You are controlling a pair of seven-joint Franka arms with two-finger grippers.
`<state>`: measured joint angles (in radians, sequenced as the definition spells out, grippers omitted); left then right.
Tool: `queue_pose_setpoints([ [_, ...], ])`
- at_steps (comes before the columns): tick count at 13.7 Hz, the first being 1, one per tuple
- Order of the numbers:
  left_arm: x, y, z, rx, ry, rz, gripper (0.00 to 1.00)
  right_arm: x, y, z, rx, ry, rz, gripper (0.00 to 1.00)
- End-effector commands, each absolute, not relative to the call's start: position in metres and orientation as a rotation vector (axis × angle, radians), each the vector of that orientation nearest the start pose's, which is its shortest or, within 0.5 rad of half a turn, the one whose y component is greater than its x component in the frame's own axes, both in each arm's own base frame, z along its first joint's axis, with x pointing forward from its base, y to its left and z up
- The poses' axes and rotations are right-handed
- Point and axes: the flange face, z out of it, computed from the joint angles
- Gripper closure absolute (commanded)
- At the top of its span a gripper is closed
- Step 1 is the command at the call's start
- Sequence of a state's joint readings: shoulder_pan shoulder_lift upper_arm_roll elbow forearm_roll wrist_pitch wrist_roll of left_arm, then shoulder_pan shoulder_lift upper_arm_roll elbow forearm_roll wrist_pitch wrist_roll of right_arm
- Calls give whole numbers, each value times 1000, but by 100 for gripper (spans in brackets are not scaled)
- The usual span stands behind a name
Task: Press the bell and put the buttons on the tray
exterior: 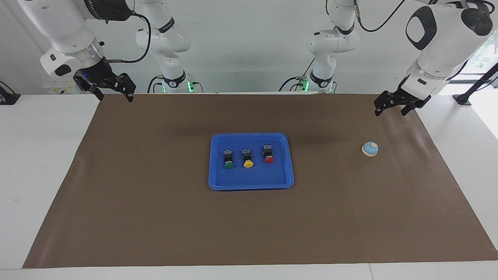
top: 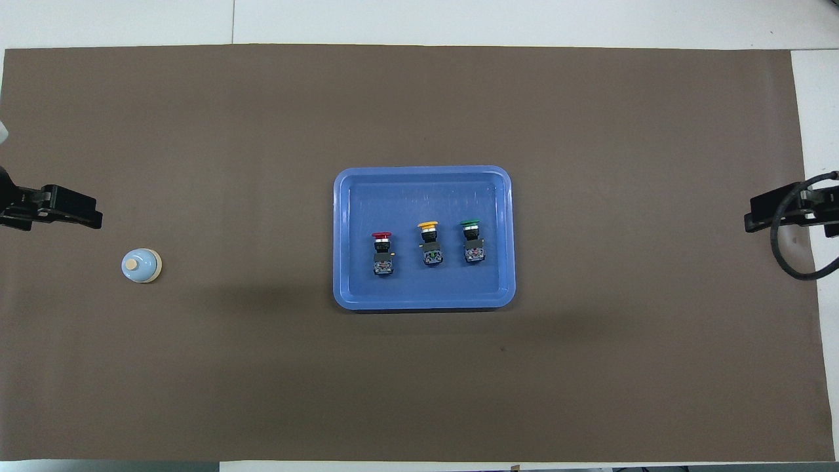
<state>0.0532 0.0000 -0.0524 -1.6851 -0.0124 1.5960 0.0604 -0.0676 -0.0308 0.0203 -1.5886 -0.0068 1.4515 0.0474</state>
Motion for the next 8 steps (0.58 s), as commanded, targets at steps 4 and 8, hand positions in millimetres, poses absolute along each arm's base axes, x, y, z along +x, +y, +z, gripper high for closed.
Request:
queue_pose_setpoints([
  [4,552,-7,587,-3134,125,106,0,529,-28,622,-3152,138,177,0],
  [8,552,-5,589,-3135,121,92,0,529,-28,622,-3152,138,177,0],
])
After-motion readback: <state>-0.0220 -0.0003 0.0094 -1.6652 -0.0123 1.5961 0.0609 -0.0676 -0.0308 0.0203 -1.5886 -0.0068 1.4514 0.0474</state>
